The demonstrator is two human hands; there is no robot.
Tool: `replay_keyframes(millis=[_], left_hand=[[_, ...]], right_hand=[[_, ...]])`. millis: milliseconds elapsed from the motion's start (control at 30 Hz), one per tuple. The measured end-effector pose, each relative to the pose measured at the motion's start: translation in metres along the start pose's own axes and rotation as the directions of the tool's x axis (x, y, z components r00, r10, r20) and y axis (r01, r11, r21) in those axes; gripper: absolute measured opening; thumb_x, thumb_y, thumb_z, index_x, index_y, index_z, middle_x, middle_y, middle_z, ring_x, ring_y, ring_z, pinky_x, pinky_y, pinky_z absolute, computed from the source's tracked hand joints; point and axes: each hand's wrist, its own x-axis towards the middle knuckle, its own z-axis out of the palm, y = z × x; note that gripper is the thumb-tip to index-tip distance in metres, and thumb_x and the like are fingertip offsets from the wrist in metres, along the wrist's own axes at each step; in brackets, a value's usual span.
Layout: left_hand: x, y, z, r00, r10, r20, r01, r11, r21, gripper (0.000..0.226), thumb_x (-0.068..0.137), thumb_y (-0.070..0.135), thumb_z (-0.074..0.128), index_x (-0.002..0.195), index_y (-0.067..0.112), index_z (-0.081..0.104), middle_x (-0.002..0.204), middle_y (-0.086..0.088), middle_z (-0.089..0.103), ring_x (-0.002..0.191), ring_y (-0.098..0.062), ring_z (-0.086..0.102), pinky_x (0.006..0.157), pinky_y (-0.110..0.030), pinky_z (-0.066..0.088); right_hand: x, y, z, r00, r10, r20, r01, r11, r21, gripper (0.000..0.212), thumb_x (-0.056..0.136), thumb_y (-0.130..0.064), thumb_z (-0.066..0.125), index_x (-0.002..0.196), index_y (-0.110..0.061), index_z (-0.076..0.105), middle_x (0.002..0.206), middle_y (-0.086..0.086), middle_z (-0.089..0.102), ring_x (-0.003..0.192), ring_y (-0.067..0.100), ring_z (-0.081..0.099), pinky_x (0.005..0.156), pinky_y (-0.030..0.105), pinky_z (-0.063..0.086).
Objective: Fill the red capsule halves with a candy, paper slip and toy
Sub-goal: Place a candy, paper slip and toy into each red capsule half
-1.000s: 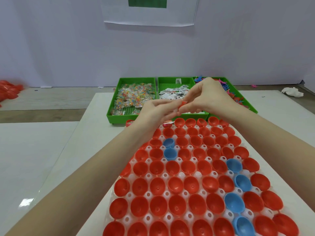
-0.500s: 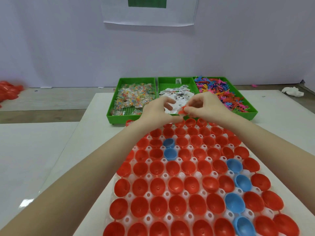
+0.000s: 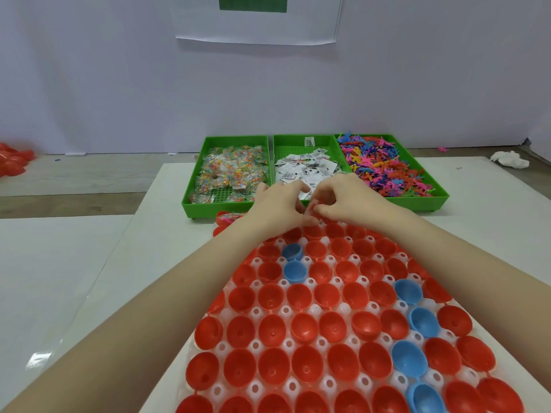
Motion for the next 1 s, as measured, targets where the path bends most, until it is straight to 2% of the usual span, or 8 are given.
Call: replay_keyframes(millis=[167, 300, 367, 467, 633, 733, 800, 1000], left_hand=[[0.000, 0.000, 0.001, 0.999, 0.020, -0.033, -0.019, 0.999, 0.031, 0.055, 0.078, 0.046, 0.067, 0.123, 0.020, 0.049, 0.100, 0.005, 0.069, 0.111, -0.017, 0.049, 0.090, -0.036, 0.023], [0.000, 0.004, 0.002, 0.997, 0.047, -0.067, -0.038, 0.991, 0.132, 0.038, 0.079, 0.042, 0.066, 0.105, 0.015, 0.055, 0.096, 0.000, 0.065, 0.102, -0.021, 0.051, 0.083, -0.034, 0.022], [0.000, 0.005, 0.001, 0.996, 0.050, -0.072, -0.037, 0.983, 0.177, 0.036, 0.080, 0.040, 0.064, 0.101, 0.013, 0.054, 0.097, -0.002, 0.064, 0.101, -0.022, 0.051, 0.083, -0.034, 0.023], [0.001, 0.005, 0.000, 0.997, 0.058, -0.058, -0.043, 0.972, 0.230, 0.043, 0.082, 0.044, 0.062, 0.110, 0.014, 0.054, 0.100, -0.002, 0.064, 0.104, -0.021, 0.050, 0.088, -0.036, 0.025], [0.003, 0.006, -0.002, 0.998, 0.061, -0.004, -0.056, 0.949, 0.310, 0.053, 0.083, 0.053, 0.056, 0.118, 0.014, 0.057, 0.097, -0.001, 0.067, 0.102, -0.021, 0.054, 0.086, -0.036, 0.024], [0.003, 0.007, -0.004, 0.998, 0.053, 0.025, -0.058, 0.953, 0.297, 0.050, 0.082, 0.056, 0.055, 0.109, 0.015, 0.061, 0.090, 0.001, 0.067, 0.093, -0.020, 0.055, 0.083, -0.036, 0.023], [0.002, 0.006, -0.004, 0.998, 0.060, 0.027, -0.065, 0.948, 0.311, 0.047, 0.082, 0.057, 0.054, 0.105, 0.017, 0.064, 0.090, 0.002, 0.066, 0.092, -0.019, 0.054, 0.084, -0.037, 0.024], [-0.002, 0.002, -0.004, 0.999, 0.054, -0.006, -0.051, 0.960, 0.275, 0.046, 0.081, 0.056, 0.056, 0.109, 0.020, 0.064, 0.096, 0.004, 0.067, 0.097, -0.019, 0.055, 0.088, -0.037, 0.024]], right_hand=[[0.002, -0.007, 0.001, 0.998, -0.014, 0.056, 0.019, 0.996, -0.088, 0.014, 0.083, -0.013, 0.062, 0.093, -0.006, 0.070, 0.084, 0.009, 0.064, 0.082, 0.024, 0.060, 0.073, 0.037, 0.050], [0.005, -0.013, 0.006, 0.995, -0.062, 0.079, 0.085, 0.939, -0.332, 0.013, 0.086, -0.012, 0.057, 0.093, -0.002, 0.060, 0.088, 0.012, 0.056, 0.088, 0.030, 0.057, 0.064, 0.033, 0.039], [0.005, -0.015, 0.008, 0.995, -0.059, 0.075, 0.082, 0.926, -0.369, 0.010, 0.086, -0.010, 0.056, 0.091, -0.002, 0.057, 0.090, 0.013, 0.055, 0.090, 0.031, 0.056, 0.063, 0.032, 0.035], [0.007, -0.012, 0.007, 1.000, 0.000, 0.025, 0.006, 0.975, -0.224, 0.010, 0.083, -0.011, 0.061, 0.088, -0.002, 0.062, 0.079, 0.010, 0.055, 0.085, 0.030, 0.058, 0.062, 0.032, 0.040], [0.004, -0.005, -0.003, 0.991, 0.130, -0.009, -0.128, 0.982, 0.141, 0.029, 0.072, -0.018, 0.078, 0.098, -0.008, 0.071, 0.088, 0.008, 0.069, 0.080, 0.017, 0.063, 0.071, 0.023, 0.046], [0.001, -0.003, -0.007, 0.991, 0.133, 0.033, -0.137, 0.974, 0.183, 0.031, 0.068, -0.017, 0.081, 0.096, -0.009, 0.071, 0.091, 0.008, 0.070, 0.081, 0.017, 0.065, 0.070, 0.023, 0.049], [0.000, -0.001, -0.008, 0.989, 0.142, 0.040, -0.147, 0.969, 0.200, 0.032, 0.066, -0.017, 0.082, 0.095, -0.010, 0.071, 0.090, 0.007, 0.069, 0.073, 0.011, 0.062, 0.063, 0.018, 0.048], [-0.004, 0.003, -0.009, 0.994, 0.108, 0.007, -0.107, 0.973, 0.204, 0.030, 0.067, -0.022, 0.081, 0.095, -0.015, 0.071, 0.087, 0.001, 0.069, 0.064, 0.000, 0.057, 0.056, 0.014, 0.044]])
